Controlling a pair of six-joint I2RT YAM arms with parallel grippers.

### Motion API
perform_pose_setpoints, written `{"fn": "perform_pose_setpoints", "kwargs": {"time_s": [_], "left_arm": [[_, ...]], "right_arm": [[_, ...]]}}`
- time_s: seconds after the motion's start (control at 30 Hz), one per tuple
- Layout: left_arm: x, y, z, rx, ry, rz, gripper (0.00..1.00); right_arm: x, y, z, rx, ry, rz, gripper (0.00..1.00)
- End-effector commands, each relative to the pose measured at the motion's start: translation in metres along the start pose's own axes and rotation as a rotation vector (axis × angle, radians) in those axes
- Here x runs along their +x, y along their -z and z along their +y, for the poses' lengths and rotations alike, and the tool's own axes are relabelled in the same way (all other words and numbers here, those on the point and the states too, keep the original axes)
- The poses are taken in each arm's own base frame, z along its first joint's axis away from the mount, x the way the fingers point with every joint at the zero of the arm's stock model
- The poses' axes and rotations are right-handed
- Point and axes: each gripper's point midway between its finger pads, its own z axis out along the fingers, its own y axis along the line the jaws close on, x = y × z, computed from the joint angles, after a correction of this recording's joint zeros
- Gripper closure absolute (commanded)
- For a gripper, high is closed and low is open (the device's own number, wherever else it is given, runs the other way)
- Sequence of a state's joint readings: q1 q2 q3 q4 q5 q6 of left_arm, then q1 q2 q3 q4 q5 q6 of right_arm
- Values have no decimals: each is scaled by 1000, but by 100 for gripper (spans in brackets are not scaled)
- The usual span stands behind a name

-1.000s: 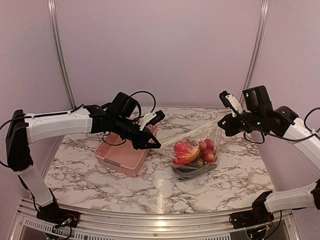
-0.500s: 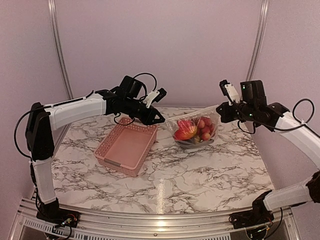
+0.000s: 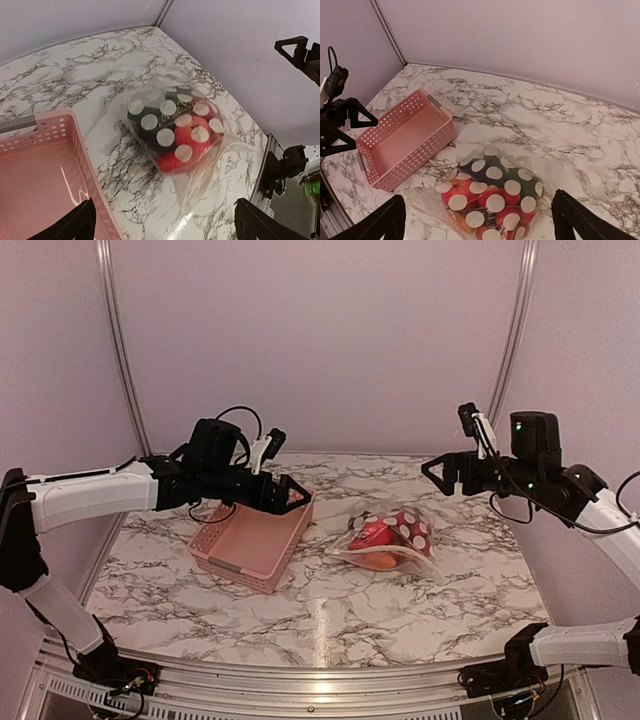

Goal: Place the food in the zip-top bag and seal the zipper
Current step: Place the zipper food storage bag at the center of the board, then reset both arms

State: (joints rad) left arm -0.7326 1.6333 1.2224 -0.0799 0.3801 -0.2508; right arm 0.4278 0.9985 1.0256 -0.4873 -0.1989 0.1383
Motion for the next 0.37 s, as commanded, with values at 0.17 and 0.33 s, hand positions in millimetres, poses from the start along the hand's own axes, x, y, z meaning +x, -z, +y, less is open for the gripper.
{"fn": "perform_pose_setpoints", "kwargs": {"time_s": [0.17,0.33], "left_arm": [[-90,87,34,-438,6,-255,1],[-99,105,46,-560,-33,-237,1]], "right_arm": [[-89,20,-86,563,-218,-147,2],[-109,33,-89,598,-166,-212,2]]}}
